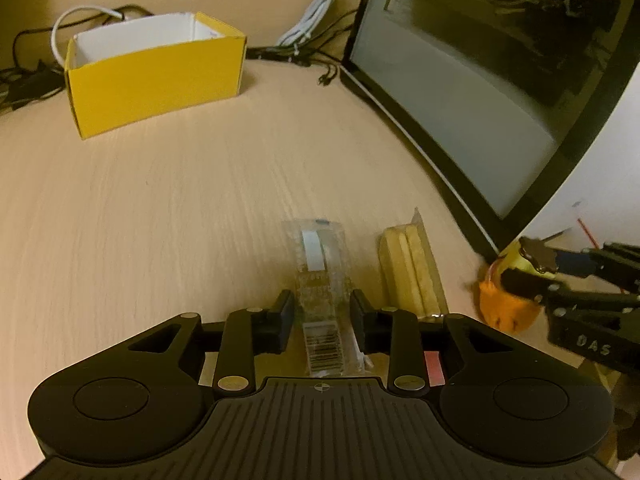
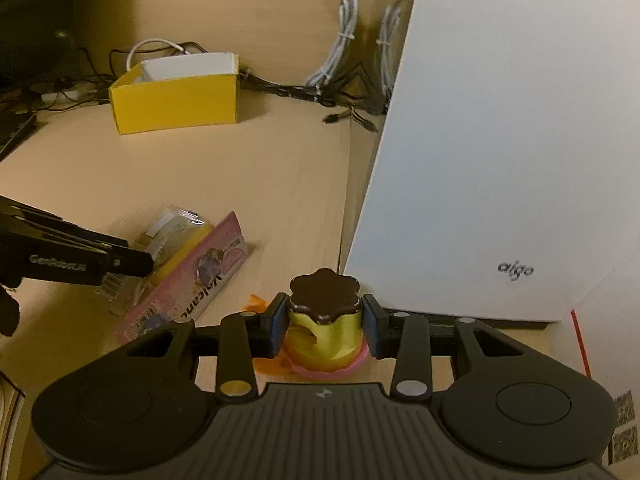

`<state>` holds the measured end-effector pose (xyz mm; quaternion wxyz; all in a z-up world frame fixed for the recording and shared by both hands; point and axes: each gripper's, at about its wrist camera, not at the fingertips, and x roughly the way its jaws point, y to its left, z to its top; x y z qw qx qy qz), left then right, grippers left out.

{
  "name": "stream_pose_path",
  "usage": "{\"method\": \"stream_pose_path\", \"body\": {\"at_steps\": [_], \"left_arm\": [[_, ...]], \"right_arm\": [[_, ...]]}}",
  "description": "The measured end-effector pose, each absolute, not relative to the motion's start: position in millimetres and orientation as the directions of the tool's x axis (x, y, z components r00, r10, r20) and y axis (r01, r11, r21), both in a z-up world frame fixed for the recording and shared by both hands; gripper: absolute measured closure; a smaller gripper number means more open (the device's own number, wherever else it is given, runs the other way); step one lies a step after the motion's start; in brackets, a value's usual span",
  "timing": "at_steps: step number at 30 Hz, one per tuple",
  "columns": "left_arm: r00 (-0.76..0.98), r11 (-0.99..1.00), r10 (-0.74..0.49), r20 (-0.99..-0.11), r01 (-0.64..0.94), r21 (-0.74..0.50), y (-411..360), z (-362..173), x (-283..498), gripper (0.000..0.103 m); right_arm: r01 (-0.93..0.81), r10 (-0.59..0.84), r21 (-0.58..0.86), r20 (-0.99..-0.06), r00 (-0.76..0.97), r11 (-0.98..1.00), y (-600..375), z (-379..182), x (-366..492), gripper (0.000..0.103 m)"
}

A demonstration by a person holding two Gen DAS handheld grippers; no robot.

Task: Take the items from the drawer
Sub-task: 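Place clear packet on desk with left tool while right tool sets pudding cup down, then move both open tools back down into the drawer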

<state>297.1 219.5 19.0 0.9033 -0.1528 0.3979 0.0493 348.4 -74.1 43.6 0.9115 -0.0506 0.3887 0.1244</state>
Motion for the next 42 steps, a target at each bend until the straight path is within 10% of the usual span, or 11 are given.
{"method": "stream_pose_path", "body": {"at_steps": [19, 42], "left_arm": [[0.715, 0.945, 0.066, -0.696, -0.269, -0.186, 192.9, 53.1, 241.9, 0.070], [0.447, 0.953, -0.215, -0.869, -0.098, -0.286, 98.2, -25.8, 197.0, 0.071]], "right_arm": [[-0.212, 0.216, 0.084, -0.640, 0.738, 0.974, -120.8, 55.5, 293.2, 0.012], [-0.350, 0.422, 0.310, -0.851, 0.313, 0.884, -139.9, 2.0, 242.4, 0.013]]}}
